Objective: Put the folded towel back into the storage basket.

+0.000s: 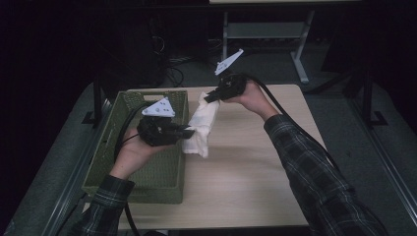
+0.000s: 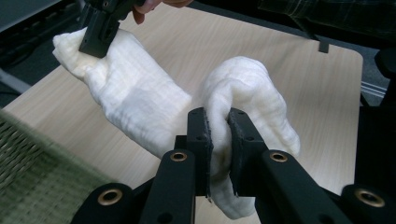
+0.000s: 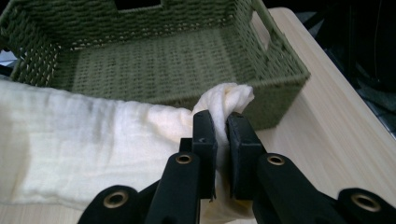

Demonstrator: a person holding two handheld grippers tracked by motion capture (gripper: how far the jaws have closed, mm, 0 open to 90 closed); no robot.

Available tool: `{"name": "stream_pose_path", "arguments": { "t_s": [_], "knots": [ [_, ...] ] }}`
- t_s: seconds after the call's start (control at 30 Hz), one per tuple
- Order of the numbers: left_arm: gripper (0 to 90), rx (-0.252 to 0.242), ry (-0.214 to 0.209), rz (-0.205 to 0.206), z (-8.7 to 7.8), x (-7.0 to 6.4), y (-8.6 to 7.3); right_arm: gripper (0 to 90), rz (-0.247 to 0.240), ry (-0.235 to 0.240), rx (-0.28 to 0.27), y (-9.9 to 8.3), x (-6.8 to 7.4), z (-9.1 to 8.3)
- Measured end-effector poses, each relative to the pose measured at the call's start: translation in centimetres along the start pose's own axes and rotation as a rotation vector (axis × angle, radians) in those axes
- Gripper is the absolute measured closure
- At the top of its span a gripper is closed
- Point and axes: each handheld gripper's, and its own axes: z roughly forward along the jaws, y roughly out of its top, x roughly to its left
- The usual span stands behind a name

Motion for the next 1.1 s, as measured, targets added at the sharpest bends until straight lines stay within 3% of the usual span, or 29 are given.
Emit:
{"name": "stream_pose_path", "arguments": {
  "t_s": [0.47,0.77,1.1],
  "knots": [
    [79.9,0.006,0.063,-0.038,-2.9,1.2,-2.5,83.0,-0.064,0.020,0.007,4.5,1.2,4.1],
    [79.7,0.020,0.090,-0.068,-4.5,1.8,-4.6,83.0,-0.073,0.042,-0.017,6.1,1.5,6.7],
    [79.2,0.043,0.084,-0.090,-4.9,1.7,-6.4,82.9,-0.090,0.070,0.012,6.6,2.6,9.3]
  ]
}}
